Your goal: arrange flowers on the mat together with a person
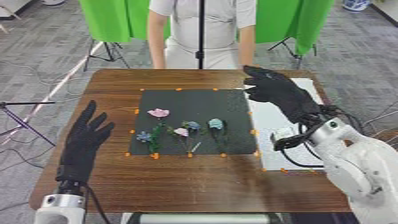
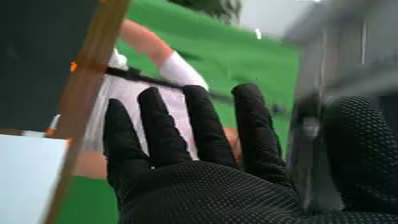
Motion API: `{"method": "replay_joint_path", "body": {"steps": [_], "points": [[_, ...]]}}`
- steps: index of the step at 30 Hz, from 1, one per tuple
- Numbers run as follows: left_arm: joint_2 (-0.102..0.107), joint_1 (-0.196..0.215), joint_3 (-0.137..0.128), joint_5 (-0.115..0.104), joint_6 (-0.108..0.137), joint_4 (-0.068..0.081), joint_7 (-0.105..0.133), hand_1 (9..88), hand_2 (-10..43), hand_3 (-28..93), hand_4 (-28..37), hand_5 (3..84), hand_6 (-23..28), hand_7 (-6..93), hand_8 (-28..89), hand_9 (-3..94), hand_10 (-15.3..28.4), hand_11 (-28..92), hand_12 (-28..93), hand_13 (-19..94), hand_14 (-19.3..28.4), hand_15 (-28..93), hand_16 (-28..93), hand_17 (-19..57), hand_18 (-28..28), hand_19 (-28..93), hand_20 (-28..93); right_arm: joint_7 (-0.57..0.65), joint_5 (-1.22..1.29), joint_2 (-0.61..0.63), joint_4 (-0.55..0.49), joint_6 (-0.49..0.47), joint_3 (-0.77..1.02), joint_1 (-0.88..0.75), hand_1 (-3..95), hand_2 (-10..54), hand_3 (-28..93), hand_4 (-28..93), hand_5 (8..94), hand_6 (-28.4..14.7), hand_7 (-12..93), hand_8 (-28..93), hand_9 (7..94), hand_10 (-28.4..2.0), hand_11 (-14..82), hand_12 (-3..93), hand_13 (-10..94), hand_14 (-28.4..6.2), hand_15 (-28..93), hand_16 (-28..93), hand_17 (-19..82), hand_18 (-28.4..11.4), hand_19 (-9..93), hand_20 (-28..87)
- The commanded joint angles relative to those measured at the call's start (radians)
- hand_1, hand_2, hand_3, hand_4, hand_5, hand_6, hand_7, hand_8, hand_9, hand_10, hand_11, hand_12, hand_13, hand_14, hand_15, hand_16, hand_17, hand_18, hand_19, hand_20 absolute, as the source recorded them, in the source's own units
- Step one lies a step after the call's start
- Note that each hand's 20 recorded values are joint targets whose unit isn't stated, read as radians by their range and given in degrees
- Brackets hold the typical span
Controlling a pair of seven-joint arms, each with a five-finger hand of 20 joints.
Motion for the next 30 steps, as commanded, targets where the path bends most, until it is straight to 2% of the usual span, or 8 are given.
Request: {"method": "replay_joint_path", "body": {"steps": [1, 9, 14, 20, 21, 24, 26, 30], "points": [[-0.039, 0.02, 0.007, 0.024, 0.002, -0.008, -0.016, 20.4, 3.5, 76, -28.3, 23.5, -5.5, 11.7, -10, 26.5, 10.5, 6, 14, 23, 17.8, 19, 1, -10.4, 28.0, 47, -2, -0.082, 0.148, -0.096, -0.07, 0.115, 0.011, -0.228, 9.7, 18.1, 69, -25, 27.0, 2.7, 4, -6, 30.4, -15.0, 1.5, 17.3, 23, -20.5, 3, 30, 2, -24.8, 26, 13], [-0.068, 0.032, 0.023, 0.024, -0.006, 0.001, -0.015, 20.9, 3.5, 76, -28.3, 23.4, -5.4, 11.9, -10, 26.4, 10.7, 6, 14, 23, 18.0, 20, 1, -10.3, 28.2, 47, -2, -0.106, 0.117, -0.197, -0.092, 0.145, 0.032, -0.352, 9.7, 18.3, 70, -25, 28.3, 3.4, 5, -7, 31.0, -14.5, 1.7, 17.7, 24, -20.4, 3, 32, 2, -24.0, 26, 15], [-0.086, 0.026, 0.021, 0.034, -0.023, 0.007, -0.031, 20.8, 3.4, 76, -28.3, 23.5, -5.3, 11.9, -10, 26.4, 10.6, 6, 14, 23, 18.0, 20, 1, -10.2, 28.2, 47, -2, -0.139, 0.112, -0.206, -0.087, 0.141, 0.06, -0.403, 9.8, 17.9, 71, -25, 28.6, 3.8, 5, -7, 31.6, -14.3, 1.9, 17.8, 25, -20.2, 3, 32, 2, -23.8, 26, 15], [-0.093, 0.033, 0.007, 0.047, -0.032, 0.002, -0.044, 20.5, 3.2, 76, -28.3, 23.5, -5.3, 12.1, -10, 26.7, 10.7, 7, 14, 23, 18.0, 20, 1, -10.1, 28.2, 48, -2, -0.125, 0.081, -0.224, -0.095, 0.141, 0.065, -0.409, 9.8, 16.5, 71, -26, 28.9, 4.0, 6, -7, 32.0, -14.5, 2.1, 17.9, 26, -20.4, 3, 33, 2, -23.6, 27, 16], [-0.094, 0.033, 0.005, 0.05, -0.033, 0.001, -0.046, 20.5, 3.2, 76, -28.3, 23.5, -5.4, 12.1, -10, 26.8, 10.7, 7, 14, 23, 18.0, 20, 1, -10.1, 28.3, 48, -2, -0.127, 0.08, -0.225, -0.094, 0.149, 0.06, -0.406, 9.8, 16.4, 71, -26, 28.8, 4.0, 6, -7, 32.0, -14.6, 2.1, 18.0, 26, -20.4, 3, 33, 2, -23.7, 27, 16], [-0.1, 0.034, 0.006, 0.09, -0.021, -0.001, -0.056, 20.5, 3.2, 76, -28.3, 23.4, -5.4, 12.1, -10, 26.8, 10.8, 7, 13, 23, 18.0, 20, 1, -10.0, 28.3, 48, -2, -0.115, 0.079, -0.235, -0.094, 0.158, 0.047, -0.395, 9.8, 16.3, 71, -26, 28.8, 4.1, 6, -7, 32.5, -14.9, 2.2, 18.2, 27, -20.4, 4, 33, 2, -23.7, 27, 16], [-0.104, 0.033, 0.006, 0.073, -0.027, 0.0, -0.057, 20.6, 3.3, 75, -28.3, 23.4, -5.4, 12.1, -10, 26.8, 10.8, 7, 13, 23, 18.0, 20, 1, -9.9, 28.3, 48, -2, -0.117, 0.077, -0.233, -0.092, 0.171, 0.034, -0.389, 9.8, 16.3, 71, -26, 28.9, 4.1, 6, -7, 32.6, -14.9, 2.2, 18.2, 27, -20.4, 4, 33, 2, -23.7, 27, 17], [-0.107, 0.036, 0.008, 0.075, -0.024, 0.002, -0.054, 20.6, 3.5, 75, -28.3, 23.3, -5.3, 12.2, -10, 26.9, 10.8, 7, 13, 23, 18.1, 20, 1, -9.8, 28.2, 48, -2, -0.109, 0.074, -0.231, -0.091, 0.18, 0.028, -0.387, 9.9, 16.3, 70, -26, 29.1, 4.1, 6, -7, 32.7, -14.7, 2.2, 18.2, 27, -20.3, 4, 33, 2, -23.8, 27, 17]]}}
